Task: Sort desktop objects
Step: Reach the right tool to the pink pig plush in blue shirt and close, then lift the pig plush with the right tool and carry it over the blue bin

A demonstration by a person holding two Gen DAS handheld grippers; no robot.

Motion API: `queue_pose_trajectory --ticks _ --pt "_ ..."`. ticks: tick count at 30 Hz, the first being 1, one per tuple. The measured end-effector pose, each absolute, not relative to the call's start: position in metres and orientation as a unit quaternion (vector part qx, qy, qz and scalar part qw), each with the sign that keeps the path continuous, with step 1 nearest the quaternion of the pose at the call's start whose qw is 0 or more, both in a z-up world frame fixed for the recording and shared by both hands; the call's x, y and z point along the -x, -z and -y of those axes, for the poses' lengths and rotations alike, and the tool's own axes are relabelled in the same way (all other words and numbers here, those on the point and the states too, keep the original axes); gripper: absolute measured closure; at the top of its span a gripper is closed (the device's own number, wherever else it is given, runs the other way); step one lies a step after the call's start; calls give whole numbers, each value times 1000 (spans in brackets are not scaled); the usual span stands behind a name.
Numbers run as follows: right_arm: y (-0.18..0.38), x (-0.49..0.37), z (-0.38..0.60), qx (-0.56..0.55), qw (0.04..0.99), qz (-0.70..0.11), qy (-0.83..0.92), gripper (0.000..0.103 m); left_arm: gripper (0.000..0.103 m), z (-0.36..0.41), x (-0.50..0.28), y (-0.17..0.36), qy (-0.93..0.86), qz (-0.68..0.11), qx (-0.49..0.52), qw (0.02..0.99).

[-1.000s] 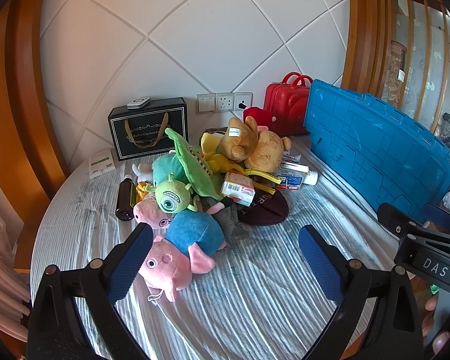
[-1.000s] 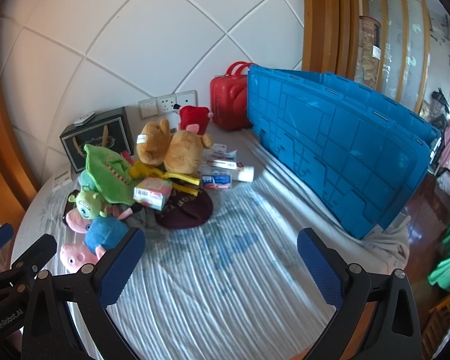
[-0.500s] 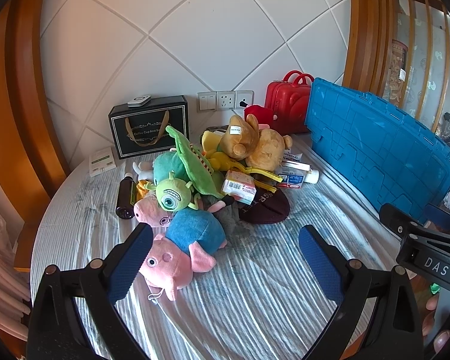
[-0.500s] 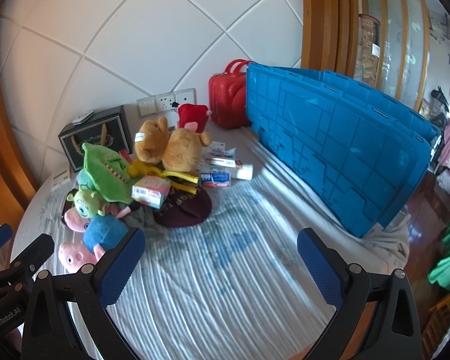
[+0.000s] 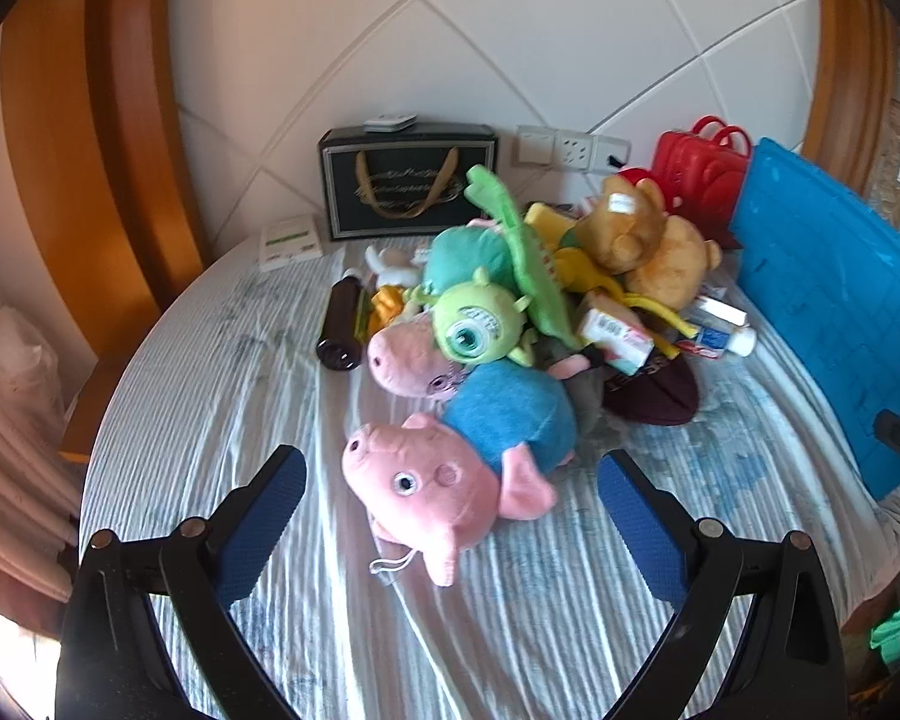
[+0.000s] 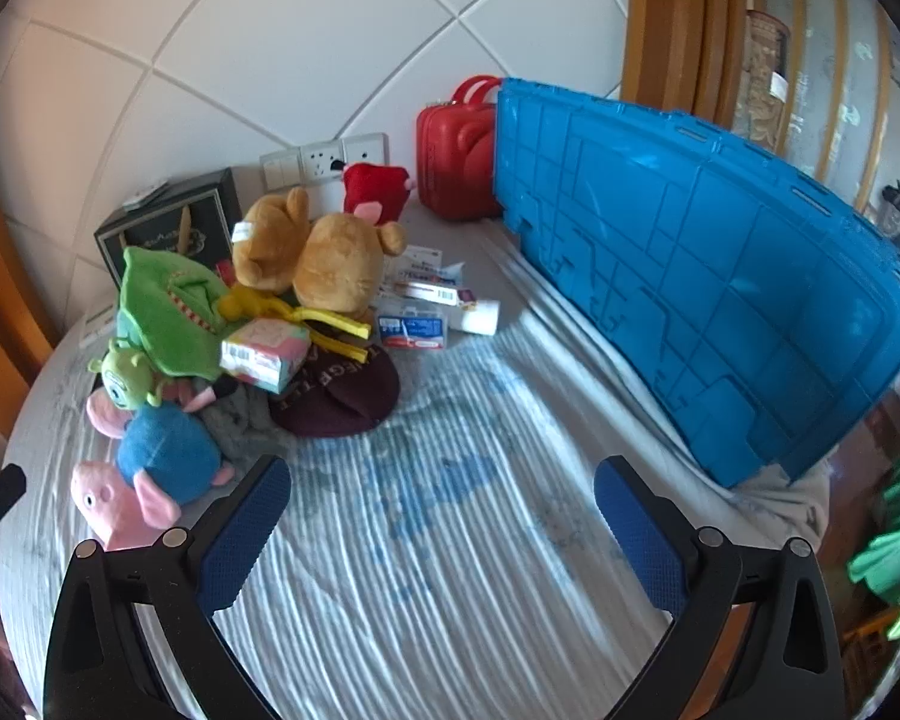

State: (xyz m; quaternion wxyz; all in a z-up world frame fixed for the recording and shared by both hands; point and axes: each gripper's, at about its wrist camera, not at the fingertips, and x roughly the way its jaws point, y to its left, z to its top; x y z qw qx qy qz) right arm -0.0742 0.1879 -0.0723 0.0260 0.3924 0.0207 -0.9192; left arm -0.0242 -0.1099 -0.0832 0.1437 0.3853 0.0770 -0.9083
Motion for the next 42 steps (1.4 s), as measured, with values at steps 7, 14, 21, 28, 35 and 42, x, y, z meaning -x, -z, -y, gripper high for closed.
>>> queue_pose_trajectory --ticks 7,14,21,28,35,42 --pt "118 139 -199 -449 77 -43 889 0 4 132 46 131 868 -118 -436 208" --pt "144 190 -174 -477 150 -60 864 0 4 127 82 155 849 -103 -467 223" --pt "169 199 -89 -489 300 -76 815 0 4 135 81 191 829 -122 -499 222" --pt "192 188 4 -490 408 -103 763 2 1 133 90 209 828 -137 -508 193" --pt "231 191 55 -518 423 -141 730 4 2 129 106 226 822 -129 -527 176" --pt "237 192 63 -520 439 -138 720 23 26 116 100 212 832 -114 -518 163"
